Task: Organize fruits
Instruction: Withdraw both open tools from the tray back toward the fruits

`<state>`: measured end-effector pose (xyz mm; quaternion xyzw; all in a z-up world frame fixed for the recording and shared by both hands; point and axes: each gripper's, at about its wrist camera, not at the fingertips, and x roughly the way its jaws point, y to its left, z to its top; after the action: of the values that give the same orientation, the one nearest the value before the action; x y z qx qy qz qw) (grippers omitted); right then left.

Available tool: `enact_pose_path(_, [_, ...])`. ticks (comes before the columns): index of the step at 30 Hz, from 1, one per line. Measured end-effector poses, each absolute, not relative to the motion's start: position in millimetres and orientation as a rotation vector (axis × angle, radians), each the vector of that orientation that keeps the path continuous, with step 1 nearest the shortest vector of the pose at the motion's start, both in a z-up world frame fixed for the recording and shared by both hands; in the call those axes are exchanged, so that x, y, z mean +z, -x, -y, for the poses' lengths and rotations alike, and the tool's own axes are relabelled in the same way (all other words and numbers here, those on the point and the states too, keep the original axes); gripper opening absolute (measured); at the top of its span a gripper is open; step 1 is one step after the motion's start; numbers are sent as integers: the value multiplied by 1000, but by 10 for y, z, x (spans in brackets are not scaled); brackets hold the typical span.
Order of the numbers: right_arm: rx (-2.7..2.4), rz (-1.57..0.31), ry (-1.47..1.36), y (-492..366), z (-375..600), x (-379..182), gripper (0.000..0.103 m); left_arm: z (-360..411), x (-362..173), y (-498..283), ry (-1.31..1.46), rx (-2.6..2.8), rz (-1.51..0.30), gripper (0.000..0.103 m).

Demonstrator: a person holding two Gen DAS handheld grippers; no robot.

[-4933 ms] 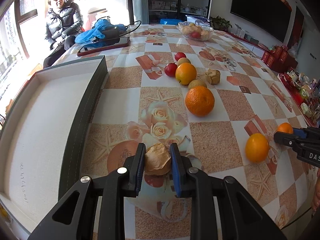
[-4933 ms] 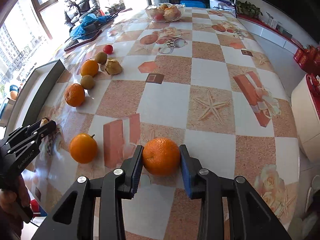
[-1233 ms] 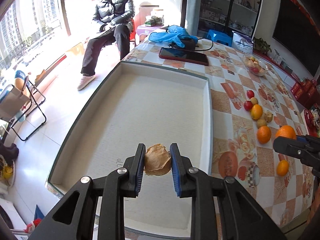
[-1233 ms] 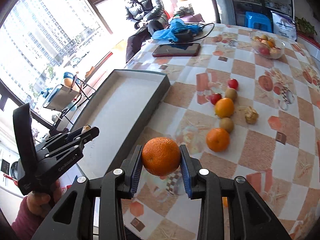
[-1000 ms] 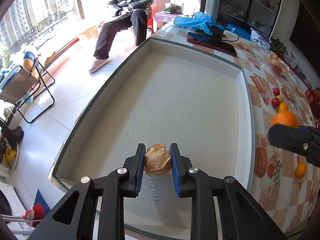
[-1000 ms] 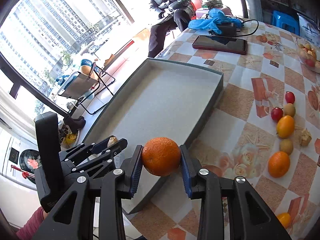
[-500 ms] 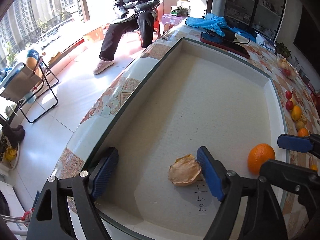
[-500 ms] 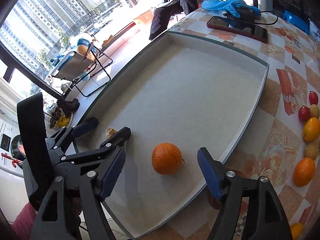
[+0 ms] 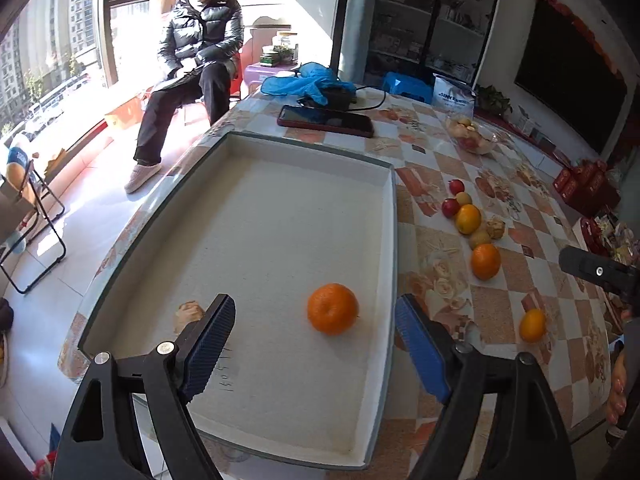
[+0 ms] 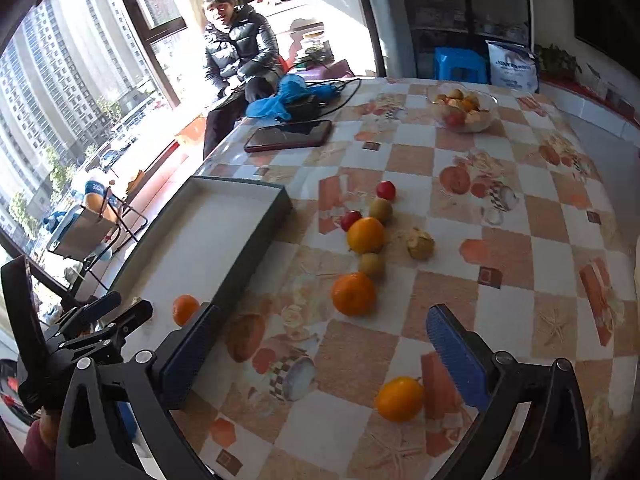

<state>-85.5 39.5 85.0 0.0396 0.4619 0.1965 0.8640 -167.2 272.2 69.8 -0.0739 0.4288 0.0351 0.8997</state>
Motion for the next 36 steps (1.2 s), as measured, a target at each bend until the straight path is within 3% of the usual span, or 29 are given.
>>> enact_pose_path(10, [-70,-1079,-98,991,1178,156,103,-1437,166,1439,-88,-69,-1002,85])
enact_pose_path(14, [-93,-1085,-66,1018,1247,28,103,-1462,48,1422,-39,-54,-1021,86])
enact_pose_path(21, [-87,-984,-34,1096,1164,-2,103,-1516,2,1411,-20,-9,-1026,102])
enact_pose_path(36, [-80,-969,-33,1083,1164,-19,103,-1512,9,1417,-22,-14,-1023,103])
